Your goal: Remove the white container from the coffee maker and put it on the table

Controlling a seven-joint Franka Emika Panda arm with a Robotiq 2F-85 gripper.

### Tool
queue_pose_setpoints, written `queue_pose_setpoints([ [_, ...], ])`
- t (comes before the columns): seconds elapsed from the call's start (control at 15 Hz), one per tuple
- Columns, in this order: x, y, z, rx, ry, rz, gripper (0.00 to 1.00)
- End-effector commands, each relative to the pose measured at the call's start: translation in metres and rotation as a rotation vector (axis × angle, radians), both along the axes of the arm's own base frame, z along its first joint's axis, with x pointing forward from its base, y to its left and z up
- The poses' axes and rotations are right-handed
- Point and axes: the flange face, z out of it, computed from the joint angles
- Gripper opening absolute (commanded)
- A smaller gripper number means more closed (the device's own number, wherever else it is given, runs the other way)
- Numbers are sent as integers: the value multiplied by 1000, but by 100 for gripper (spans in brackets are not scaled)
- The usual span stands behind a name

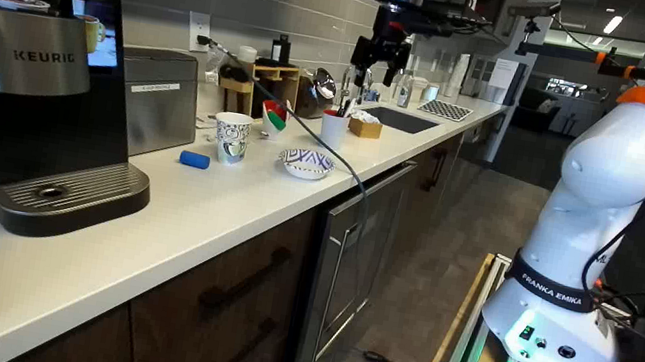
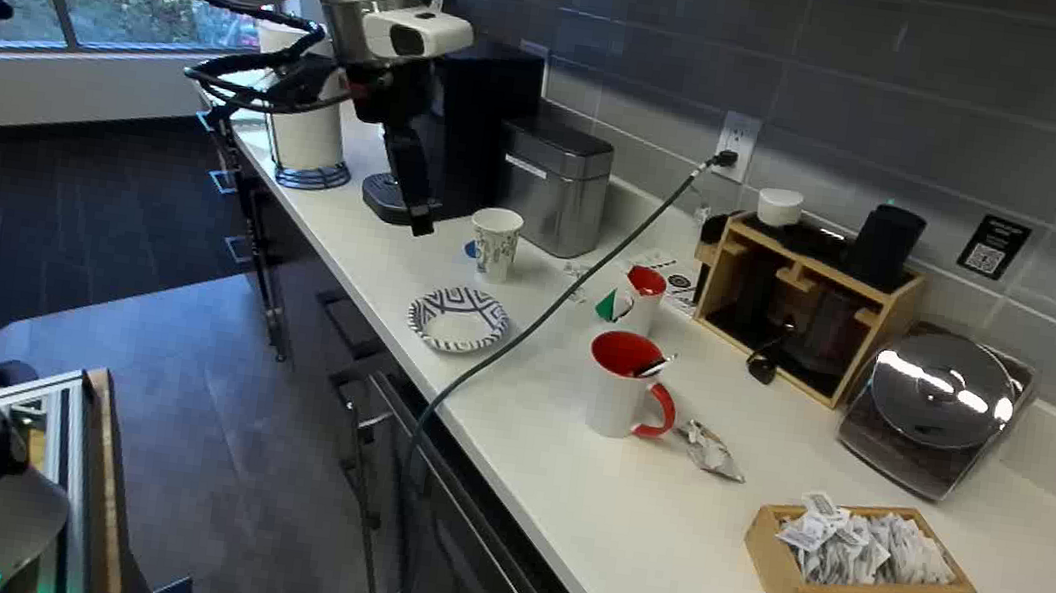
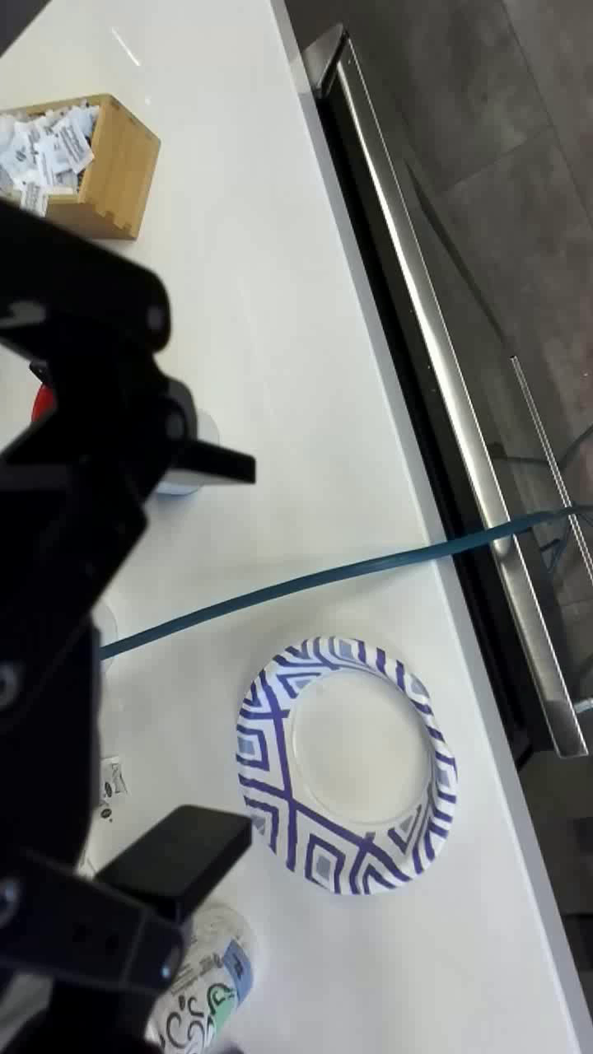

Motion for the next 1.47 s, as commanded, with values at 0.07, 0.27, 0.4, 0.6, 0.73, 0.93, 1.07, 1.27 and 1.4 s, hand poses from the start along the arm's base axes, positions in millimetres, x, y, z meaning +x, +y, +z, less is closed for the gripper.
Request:
queue_pose_setpoints([
  [0.07, 0, 0, 1, 0, 1, 0, 100],
  [0.27, 0, 0, 1, 0, 1, 0, 100],
  [0.4, 0, 0, 1, 0, 1, 0, 100],
  [0.6, 0, 0, 1, 0, 1, 0, 100],
  [0.73, 0, 0, 1, 0, 1, 0, 100],
  [0.93, 0, 0, 1, 0, 1, 0, 100],
  [1.07, 0, 0, 1, 0, 1, 0, 100],
  [1.27, 0, 0, 1, 0, 1, 0, 100],
  [1.4, 4, 12, -2, 18, -33, -2, 100],
])
